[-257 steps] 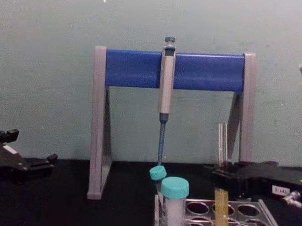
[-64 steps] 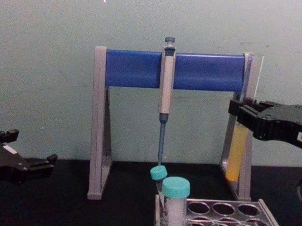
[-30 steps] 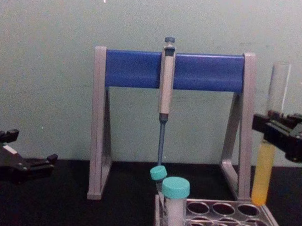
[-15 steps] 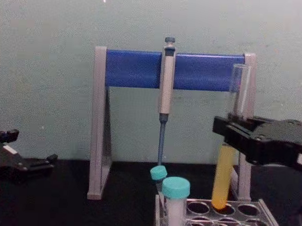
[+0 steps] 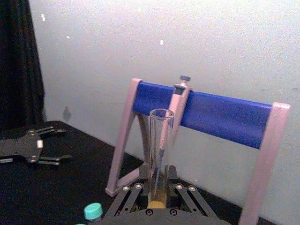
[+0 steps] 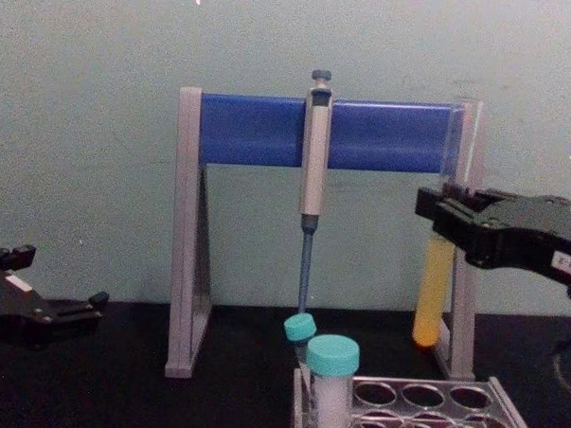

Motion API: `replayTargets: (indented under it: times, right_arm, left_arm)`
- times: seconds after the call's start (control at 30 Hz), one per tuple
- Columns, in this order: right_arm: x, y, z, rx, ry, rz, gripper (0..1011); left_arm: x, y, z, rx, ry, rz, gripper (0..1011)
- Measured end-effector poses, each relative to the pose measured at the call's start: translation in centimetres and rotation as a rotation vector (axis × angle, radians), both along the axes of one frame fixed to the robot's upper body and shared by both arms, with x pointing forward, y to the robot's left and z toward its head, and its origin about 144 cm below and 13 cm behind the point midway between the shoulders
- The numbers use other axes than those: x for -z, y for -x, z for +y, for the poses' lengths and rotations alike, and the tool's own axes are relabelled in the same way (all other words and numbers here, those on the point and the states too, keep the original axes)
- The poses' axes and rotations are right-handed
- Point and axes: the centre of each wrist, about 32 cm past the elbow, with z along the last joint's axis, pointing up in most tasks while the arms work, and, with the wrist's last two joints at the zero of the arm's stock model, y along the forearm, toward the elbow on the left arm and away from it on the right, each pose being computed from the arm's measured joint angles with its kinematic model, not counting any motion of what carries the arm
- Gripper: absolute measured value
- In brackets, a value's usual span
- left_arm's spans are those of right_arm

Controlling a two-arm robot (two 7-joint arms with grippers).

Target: Pick up the test tube from the test tube rack, shake it, then place it back into the test tube rack.

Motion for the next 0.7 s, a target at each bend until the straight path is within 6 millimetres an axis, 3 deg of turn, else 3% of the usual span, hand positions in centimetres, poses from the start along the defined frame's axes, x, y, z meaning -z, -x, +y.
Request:
replayTargets:
  times: [0.7]
  right_arm:
    - [-0.34,0.25,-0.93,0.03,-0.001,-0.009,232]
  left_arm:
    - [0.0,0.0,0.0,0.0,0.0,0.0,1010]
